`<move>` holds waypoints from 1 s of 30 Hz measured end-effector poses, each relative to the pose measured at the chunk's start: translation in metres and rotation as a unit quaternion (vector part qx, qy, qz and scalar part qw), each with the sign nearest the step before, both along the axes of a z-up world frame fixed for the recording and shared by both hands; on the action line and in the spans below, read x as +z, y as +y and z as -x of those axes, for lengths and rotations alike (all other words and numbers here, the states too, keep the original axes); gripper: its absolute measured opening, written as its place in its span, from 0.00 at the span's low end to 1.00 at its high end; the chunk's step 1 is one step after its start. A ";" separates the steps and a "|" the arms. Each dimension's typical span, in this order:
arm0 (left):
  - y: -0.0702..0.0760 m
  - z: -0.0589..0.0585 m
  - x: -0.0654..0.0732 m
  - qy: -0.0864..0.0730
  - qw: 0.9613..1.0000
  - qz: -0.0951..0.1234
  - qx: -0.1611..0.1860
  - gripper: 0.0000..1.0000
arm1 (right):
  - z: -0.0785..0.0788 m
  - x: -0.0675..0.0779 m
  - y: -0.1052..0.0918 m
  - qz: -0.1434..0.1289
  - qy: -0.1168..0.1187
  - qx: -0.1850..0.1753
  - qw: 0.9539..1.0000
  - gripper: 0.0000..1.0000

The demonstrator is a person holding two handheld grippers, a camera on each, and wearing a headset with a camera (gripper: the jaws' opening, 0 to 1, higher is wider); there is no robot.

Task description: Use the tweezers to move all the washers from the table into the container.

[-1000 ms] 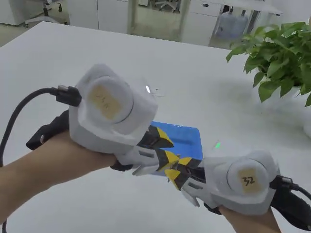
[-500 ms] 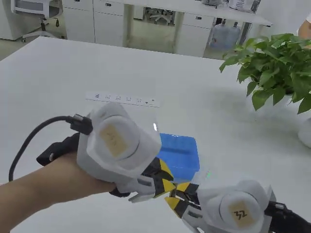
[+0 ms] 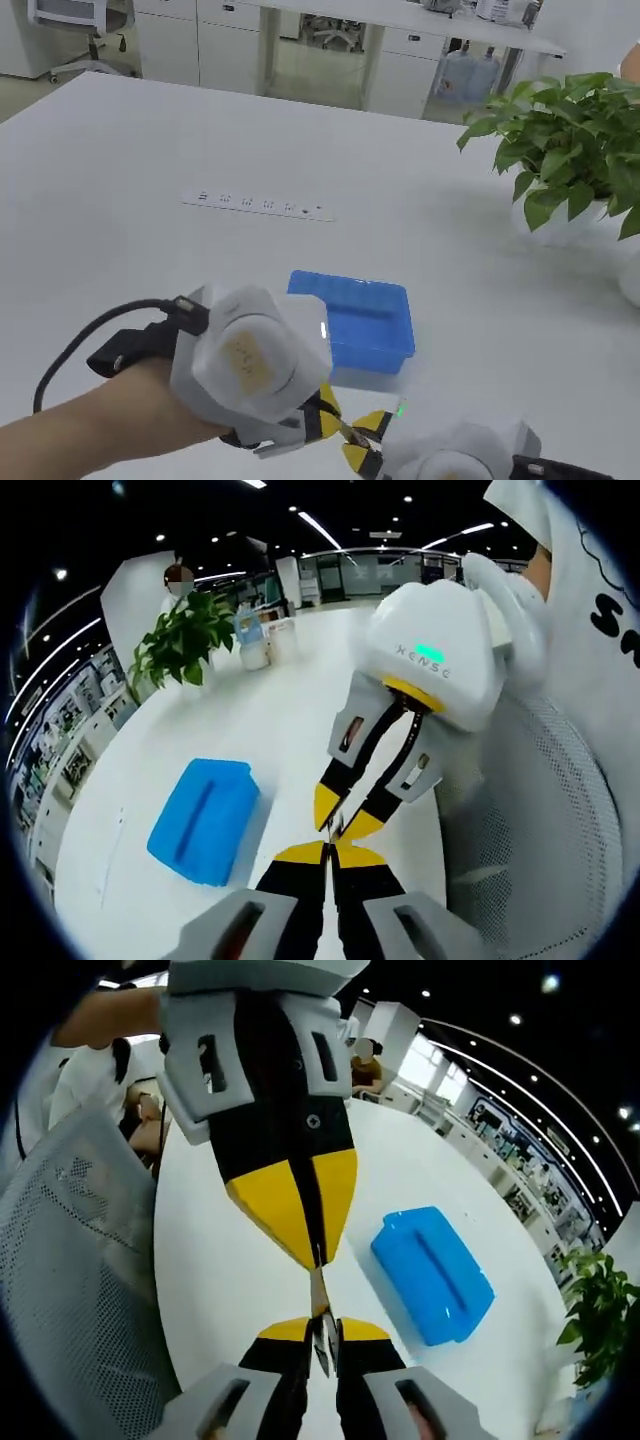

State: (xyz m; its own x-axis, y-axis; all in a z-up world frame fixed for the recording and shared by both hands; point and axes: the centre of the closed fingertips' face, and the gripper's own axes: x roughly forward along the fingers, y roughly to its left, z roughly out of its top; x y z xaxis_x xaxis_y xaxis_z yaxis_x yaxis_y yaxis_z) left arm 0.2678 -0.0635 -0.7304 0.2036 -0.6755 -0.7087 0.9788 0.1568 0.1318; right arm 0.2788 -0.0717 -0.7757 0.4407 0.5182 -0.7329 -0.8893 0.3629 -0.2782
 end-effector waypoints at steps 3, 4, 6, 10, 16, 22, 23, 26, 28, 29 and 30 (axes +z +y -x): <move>0.005 -0.002 -0.019 0.012 1.000 -0.017 0.005 0.00 | -0.002 -0.008 -0.001 -0.003 0.014 -0.010 1.000 0.06; 0.006 -0.002 -0.023 0.015 1.000 -0.020 0.005 0.00 | 0.000 -0.013 -0.001 -0.005 0.031 -0.015 0.999 0.07; 0.008 -0.004 -0.031 0.021 0.999 -0.022 0.010 0.00 | -0.001 -0.012 0.001 -0.022 0.044 -0.030 0.998 0.09; 0.013 -0.006 -0.041 0.028 0.999 -0.026 0.020 0.00 | 0.000 -0.002 -0.001 -0.045 0.059 -0.053 0.996 0.18; 0.020 -0.014 -0.065 0.022 0.998 -0.062 0.006 0.00 | 0.003 0.025 -0.022 -0.102 0.066 -0.126 0.985 0.28; 0.020 -0.025 -0.083 0.032 0.996 -0.086 0.010 0.00 | 0.010 0.034 -0.052 -0.117 0.076 -0.181 0.973 0.37; 0.020 -0.026 -0.085 0.044 0.995 -0.085 0.019 0.00 | 0.012 0.035 -0.055 -0.122 0.081 -0.189 0.971 0.38; 0.020 -0.029 -0.087 0.046 0.995 -0.087 0.025 0.00 | 0.015 0.037 -0.064 -0.142 0.089 -0.216 0.962 0.42; 0.020 -0.033 -0.088 0.051 0.994 -0.085 0.042 0.00 | 0.017 0.038 -0.070 -0.149 0.092 -0.228 0.958 0.42; 0.020 -0.034 -0.087 0.051 0.994 -0.081 0.045 0.00 | 0.017 0.038 -0.073 -0.152 0.093 -0.233 0.956 0.43; 0.021 -0.035 -0.087 0.055 0.994 -0.082 0.053 0.04 | 0.018 0.037 -0.074 -0.153 0.096 -0.236 0.955 0.43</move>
State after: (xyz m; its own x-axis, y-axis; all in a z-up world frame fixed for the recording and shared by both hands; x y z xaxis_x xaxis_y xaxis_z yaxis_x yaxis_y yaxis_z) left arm 0.3024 -0.0430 -0.8172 0.1829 -0.5277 -0.8295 0.9680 0.2443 0.0580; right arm 0.2609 -0.1462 -0.7384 0.5513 0.4982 -0.6693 -0.6307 0.7740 0.0566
